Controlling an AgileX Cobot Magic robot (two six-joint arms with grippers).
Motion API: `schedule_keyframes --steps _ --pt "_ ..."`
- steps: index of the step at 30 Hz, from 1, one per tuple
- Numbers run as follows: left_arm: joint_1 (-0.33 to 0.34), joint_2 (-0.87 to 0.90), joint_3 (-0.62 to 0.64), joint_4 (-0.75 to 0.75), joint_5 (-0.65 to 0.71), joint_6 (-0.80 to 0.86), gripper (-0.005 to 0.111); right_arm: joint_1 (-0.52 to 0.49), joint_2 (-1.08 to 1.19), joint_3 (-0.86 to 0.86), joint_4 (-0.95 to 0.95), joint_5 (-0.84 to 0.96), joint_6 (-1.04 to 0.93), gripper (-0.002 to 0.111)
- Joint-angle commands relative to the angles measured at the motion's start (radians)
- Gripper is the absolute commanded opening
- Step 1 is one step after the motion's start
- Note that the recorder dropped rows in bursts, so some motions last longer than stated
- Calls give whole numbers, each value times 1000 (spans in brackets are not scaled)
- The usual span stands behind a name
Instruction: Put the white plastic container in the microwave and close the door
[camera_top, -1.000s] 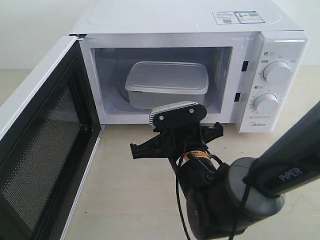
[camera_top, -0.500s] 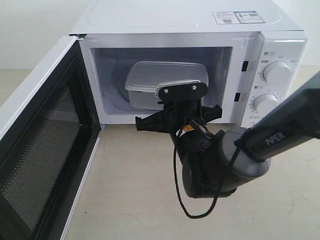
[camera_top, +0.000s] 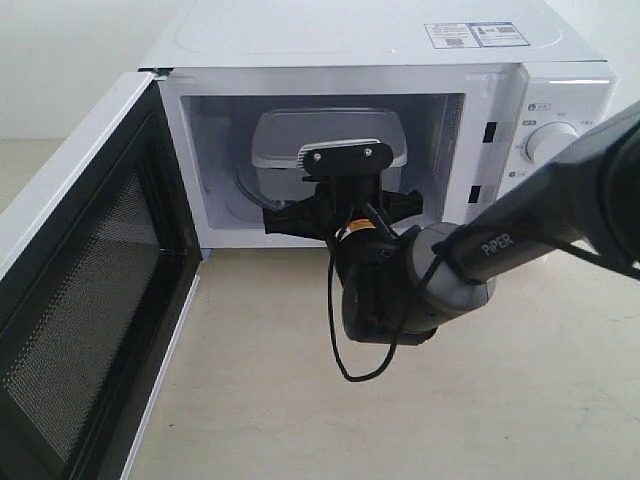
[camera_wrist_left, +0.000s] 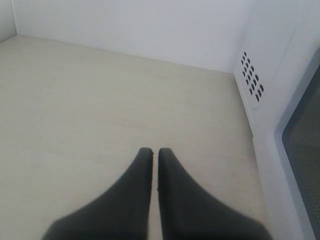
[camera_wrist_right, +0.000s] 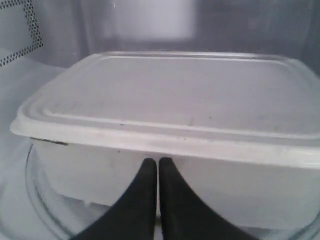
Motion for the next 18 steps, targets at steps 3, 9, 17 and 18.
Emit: schedule_keyframes --steps 3,9,17,18 --pt "3 -2 3 -5 -3 -3 4 -23 14 -39 1 12 -34 0" --pt "3 -2 3 -5 -3 -3 4 42 -13 -27 188 10 -197 0" --pt "3 -2 3 -5 -3 -3 4 87 -198 227 226 -41 -197 0" --pt "3 -2 3 -5 -3 -3 4 95 -232 270 228 -41 -197 0"
